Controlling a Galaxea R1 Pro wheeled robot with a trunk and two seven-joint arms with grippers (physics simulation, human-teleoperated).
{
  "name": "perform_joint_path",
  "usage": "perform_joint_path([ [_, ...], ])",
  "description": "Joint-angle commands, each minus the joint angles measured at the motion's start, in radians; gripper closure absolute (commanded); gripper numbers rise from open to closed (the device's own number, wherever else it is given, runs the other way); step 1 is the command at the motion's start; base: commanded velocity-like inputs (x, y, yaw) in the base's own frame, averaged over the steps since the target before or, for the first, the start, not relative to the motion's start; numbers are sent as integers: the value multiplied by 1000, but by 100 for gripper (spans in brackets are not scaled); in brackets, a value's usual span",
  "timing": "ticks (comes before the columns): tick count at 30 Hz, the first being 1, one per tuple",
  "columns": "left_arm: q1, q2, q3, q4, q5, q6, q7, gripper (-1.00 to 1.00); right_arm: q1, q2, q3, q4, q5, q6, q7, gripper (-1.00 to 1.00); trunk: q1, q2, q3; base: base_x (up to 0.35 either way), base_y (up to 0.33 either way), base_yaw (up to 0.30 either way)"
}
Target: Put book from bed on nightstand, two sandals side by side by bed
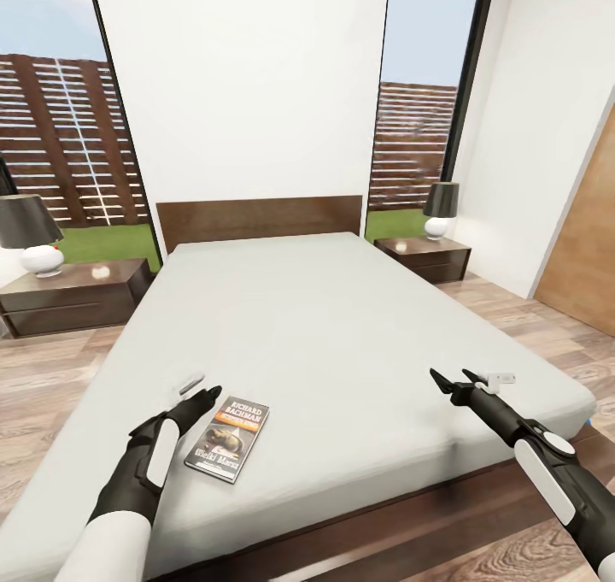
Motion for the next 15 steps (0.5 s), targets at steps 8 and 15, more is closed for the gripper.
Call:
perform_joint_path([
  [8,-1,-2,1,-1,9,5,0,-100,-1,-1,3,1,-10,-1,1,-100,0,0,-1,0,0,0],
  [15,-1,-4,-3,0,10,5,-1,-100,-1,-1,3,1,-10,-1,1,-100,4,-7,-4,0,0,0],
])
